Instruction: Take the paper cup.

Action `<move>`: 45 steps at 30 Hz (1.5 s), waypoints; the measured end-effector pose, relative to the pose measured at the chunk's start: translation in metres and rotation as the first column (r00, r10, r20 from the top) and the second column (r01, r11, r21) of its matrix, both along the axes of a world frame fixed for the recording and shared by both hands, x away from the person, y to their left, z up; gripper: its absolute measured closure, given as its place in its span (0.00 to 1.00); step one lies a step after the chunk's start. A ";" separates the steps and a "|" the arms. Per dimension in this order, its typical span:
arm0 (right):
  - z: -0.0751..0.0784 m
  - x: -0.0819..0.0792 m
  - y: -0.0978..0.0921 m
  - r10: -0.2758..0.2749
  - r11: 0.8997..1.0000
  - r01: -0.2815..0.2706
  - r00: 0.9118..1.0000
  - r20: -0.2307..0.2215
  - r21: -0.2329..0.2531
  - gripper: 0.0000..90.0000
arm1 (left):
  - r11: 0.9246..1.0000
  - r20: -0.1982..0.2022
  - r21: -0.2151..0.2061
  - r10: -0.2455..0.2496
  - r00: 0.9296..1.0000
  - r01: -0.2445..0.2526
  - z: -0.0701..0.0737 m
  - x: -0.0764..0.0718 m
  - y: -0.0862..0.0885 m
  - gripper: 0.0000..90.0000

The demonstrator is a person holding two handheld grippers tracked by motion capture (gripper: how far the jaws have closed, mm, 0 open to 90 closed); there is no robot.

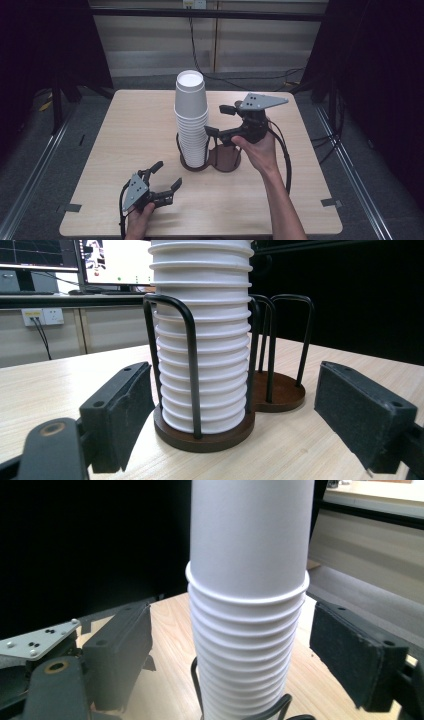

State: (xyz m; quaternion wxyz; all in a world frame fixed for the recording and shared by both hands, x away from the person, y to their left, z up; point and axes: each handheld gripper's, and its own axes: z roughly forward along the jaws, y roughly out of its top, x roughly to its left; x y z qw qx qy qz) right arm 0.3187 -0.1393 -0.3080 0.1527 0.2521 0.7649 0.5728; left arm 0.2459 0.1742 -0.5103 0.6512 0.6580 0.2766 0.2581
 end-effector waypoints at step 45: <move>0.066 0.055 0.060 0.022 0.987 -0.024 1.000 -0.019 -0.161 0.17 | 1.000 0.003 0.001 -0.010 1.000 0.010 0.000 0.000 0.000 0.17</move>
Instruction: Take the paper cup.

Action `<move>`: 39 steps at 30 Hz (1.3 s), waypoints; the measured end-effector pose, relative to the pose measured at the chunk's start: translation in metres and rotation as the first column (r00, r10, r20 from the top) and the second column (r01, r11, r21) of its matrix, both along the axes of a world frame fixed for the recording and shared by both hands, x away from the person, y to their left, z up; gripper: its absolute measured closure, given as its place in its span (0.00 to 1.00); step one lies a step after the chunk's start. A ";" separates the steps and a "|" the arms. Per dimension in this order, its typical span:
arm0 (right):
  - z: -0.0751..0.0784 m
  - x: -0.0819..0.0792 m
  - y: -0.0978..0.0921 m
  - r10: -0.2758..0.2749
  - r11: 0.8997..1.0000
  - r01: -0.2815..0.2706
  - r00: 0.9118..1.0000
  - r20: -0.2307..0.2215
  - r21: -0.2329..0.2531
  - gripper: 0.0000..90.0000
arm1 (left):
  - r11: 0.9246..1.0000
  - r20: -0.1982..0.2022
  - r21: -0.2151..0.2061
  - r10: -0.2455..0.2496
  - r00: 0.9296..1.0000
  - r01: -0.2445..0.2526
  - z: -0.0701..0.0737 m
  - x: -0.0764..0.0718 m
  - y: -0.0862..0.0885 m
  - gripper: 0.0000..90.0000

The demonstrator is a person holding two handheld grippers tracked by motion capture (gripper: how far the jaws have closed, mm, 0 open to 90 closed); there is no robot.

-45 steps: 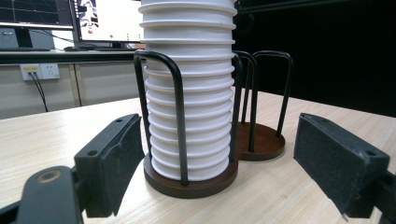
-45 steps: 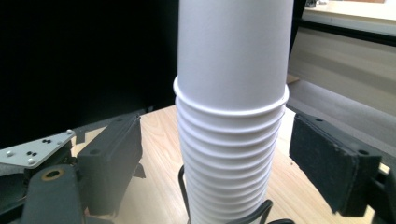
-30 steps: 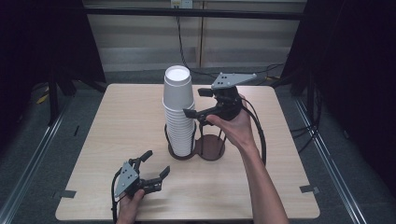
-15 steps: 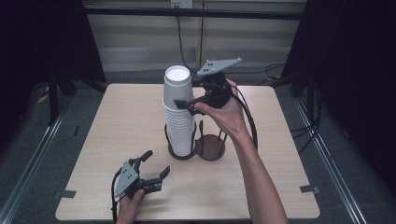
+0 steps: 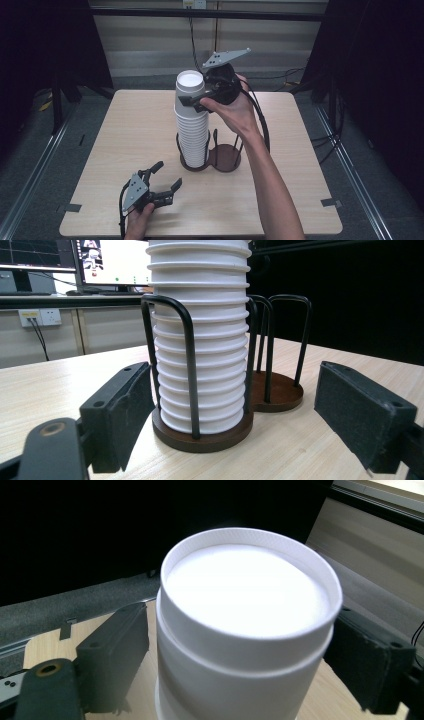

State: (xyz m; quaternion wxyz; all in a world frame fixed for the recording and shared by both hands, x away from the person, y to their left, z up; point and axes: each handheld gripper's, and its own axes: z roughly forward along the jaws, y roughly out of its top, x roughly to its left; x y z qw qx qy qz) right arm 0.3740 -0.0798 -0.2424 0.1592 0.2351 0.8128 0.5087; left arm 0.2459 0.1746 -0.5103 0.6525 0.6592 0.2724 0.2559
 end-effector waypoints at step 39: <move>0.016 -0.003 -0.001 -0.025 0.998 0.023 0.999 0.039 0.054 0.24 | 1.000 0.009 0.010 0.001 1.000 -0.001 0.000 0.000 0.001 0.17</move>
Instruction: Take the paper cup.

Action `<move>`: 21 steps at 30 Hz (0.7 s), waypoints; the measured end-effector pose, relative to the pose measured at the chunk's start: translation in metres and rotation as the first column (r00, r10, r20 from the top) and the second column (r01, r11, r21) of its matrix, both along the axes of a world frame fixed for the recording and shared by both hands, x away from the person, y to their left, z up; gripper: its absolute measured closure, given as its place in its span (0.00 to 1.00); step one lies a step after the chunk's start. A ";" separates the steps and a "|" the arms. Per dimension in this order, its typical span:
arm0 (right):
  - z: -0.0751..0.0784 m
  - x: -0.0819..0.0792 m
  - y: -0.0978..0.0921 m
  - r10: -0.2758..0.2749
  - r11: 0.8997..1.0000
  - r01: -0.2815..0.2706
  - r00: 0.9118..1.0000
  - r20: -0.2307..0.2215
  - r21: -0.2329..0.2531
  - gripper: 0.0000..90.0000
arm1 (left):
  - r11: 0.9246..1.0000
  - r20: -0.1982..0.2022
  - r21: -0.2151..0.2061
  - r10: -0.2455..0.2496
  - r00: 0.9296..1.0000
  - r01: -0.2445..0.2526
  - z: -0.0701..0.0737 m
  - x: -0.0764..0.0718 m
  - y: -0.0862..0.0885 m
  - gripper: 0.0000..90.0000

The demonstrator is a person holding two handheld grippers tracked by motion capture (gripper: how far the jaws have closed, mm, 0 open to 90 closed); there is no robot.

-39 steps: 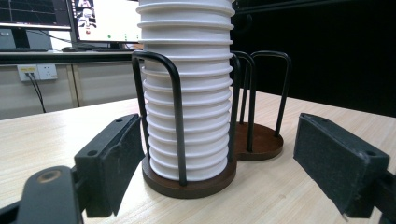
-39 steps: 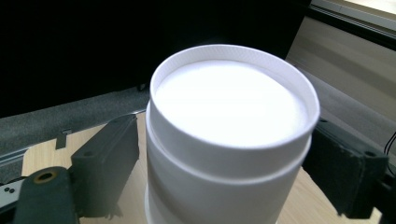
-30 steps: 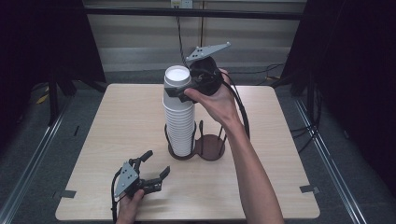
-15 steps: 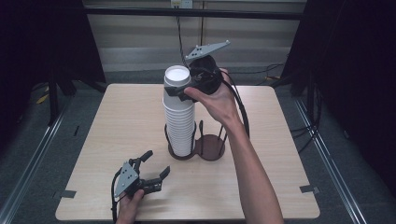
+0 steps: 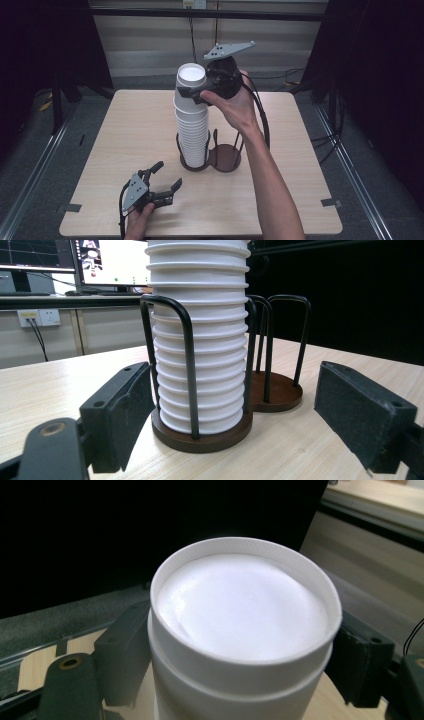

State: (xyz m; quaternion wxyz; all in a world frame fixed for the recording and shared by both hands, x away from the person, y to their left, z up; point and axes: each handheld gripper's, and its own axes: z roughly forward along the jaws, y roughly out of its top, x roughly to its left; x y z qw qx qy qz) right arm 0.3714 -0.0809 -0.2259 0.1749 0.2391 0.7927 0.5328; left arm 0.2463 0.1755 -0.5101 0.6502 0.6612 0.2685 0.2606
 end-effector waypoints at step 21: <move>0.013 -0.004 -0.013 -0.004 0.991 0.000 0.999 0.033 0.131 0.25 | 1.000 0.000 0.000 0.000 1.000 0.000 0.000 0.000 0.000 0.17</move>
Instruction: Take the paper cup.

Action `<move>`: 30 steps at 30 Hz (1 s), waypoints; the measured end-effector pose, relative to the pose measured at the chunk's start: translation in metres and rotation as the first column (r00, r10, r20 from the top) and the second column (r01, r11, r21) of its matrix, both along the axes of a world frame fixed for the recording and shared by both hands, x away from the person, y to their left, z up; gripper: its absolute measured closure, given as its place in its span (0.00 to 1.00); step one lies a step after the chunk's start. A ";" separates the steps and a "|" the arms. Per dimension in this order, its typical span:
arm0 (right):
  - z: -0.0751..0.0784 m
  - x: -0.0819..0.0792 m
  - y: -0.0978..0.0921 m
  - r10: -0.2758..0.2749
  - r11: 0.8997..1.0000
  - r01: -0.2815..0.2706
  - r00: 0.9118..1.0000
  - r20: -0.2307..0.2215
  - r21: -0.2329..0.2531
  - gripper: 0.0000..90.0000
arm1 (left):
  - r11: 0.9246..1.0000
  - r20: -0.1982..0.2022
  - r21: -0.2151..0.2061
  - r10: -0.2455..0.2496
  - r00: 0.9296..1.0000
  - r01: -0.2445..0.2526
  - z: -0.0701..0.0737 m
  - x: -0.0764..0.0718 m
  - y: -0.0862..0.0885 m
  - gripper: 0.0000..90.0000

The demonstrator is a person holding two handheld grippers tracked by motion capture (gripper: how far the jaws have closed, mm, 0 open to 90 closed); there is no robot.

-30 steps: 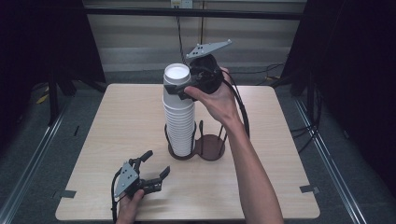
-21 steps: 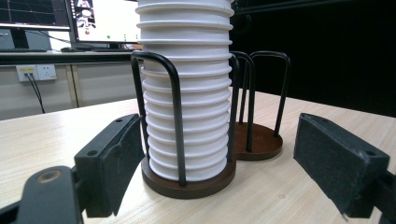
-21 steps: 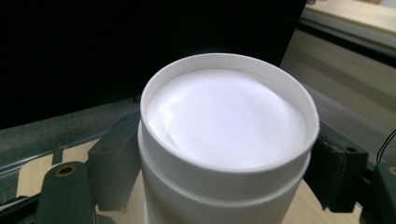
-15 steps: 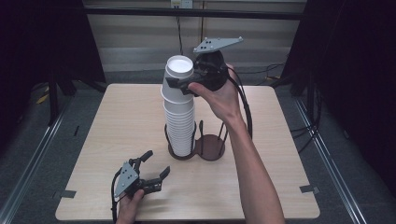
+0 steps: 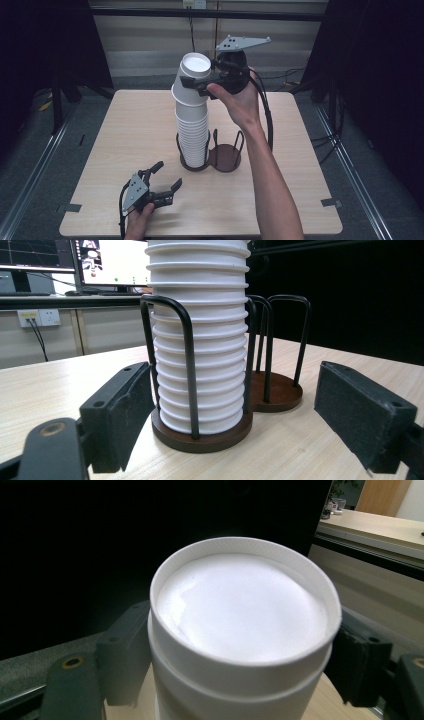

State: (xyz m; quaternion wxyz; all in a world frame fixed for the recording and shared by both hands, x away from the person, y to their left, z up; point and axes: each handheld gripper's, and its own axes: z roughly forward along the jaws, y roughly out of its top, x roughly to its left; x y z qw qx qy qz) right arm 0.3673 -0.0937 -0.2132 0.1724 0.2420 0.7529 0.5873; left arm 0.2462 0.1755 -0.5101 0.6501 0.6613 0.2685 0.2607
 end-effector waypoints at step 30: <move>0.008 -0.011 -0.022 -0.004 0.989 -0.004 0.998 0.055 0.150 0.25 | 1.000 0.000 0.000 0.000 1.000 0.000 0.000 0.000 0.000 0.17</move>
